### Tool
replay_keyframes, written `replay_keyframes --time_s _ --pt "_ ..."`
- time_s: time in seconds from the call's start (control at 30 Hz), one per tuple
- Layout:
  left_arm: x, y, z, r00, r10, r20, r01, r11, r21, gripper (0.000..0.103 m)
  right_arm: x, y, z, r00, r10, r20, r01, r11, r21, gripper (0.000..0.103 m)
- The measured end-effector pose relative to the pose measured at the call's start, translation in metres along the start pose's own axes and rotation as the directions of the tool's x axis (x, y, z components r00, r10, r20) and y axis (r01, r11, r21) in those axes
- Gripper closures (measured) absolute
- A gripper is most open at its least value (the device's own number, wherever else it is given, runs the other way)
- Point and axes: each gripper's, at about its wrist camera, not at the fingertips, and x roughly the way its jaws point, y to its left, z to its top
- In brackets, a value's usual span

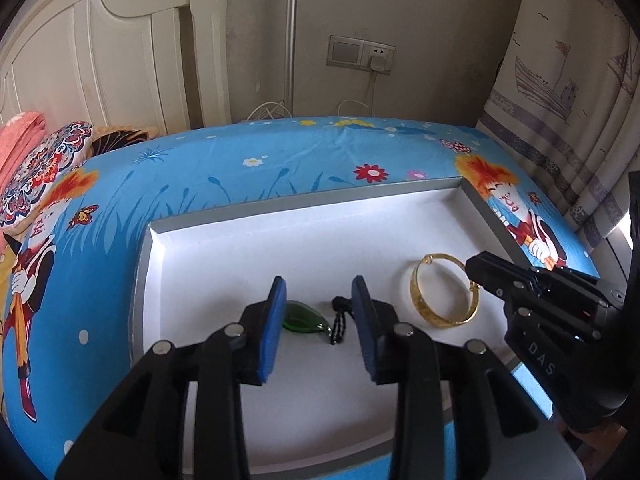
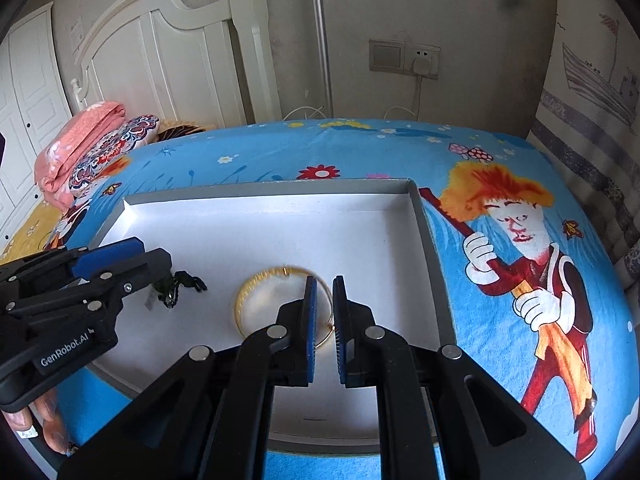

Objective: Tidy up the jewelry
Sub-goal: 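Carry pendant and bangle into the white tray and open both grippers, then withdraw both open grippers from the tray back toward the jewelry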

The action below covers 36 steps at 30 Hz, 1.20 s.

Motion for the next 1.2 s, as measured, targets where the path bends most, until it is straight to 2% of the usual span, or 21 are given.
replay_keyframes --time_s 0.27,0.37,0.43,0.5,0.63,0.7,0.8,1.0,1.2 --pt "-0.009 0.007 -0.004 1.0 0.001 0.017 -0.001 1.0 -0.017 0.065 -0.002 0.0 -0.001 1.0 0.001 0.009 -0.001 1.0 0.003 0.092" --pt "-0.013 0.008 -0.005 1.0 0.002 0.028 -0.002 1.0 -0.016 0.057 -0.003 0.0 -0.003 1.0 -0.006 0.012 0.006 1.0 0.005 0.089" --pt "-0.016 0.008 -0.006 0.999 0.002 0.038 -0.001 1.0 -0.016 0.05 -0.006 0.0 -0.004 1.0 -0.009 0.023 0.009 1.0 0.006 0.075" --pt "-0.017 0.007 -0.007 0.999 0.006 0.043 -0.006 1.0 -0.012 0.049 -0.009 0.0 -0.005 0.999 -0.019 0.04 0.018 1.0 0.008 0.05" --pt "-0.02 0.004 -0.011 0.999 0.007 0.046 -0.007 1.0 -0.009 0.048 -0.016 0.003 -0.006 0.998 -0.02 0.061 0.02 1.0 -0.006 0.049" --pt "-0.022 0.003 -0.014 0.998 0.019 0.053 -0.019 1.0 -0.008 0.043 -0.02 0.004 -0.007 0.997 -0.021 0.069 0.022 1.0 -0.009 0.048" --pt "-0.026 0.003 -0.019 0.998 0.022 0.062 -0.021 1.0 -0.017 0.042 -0.027 0.003 -0.009 0.996 -0.017 0.083 0.017 1.0 -0.005 0.041" --pt "-0.036 -0.002 -0.029 0.996 0.047 0.081 -0.047 0.999 -0.004 0.035 -0.038 0.002 -0.016 0.995 -0.013 0.098 0.013 1.0 -0.001 0.037" --pt "-0.049 -0.004 -0.038 0.993 0.053 0.103 -0.053 0.999 -0.007 0.034 -0.05 0.002 -0.026 0.993 -0.01 0.117 0.01 1.0 -0.004 0.033"
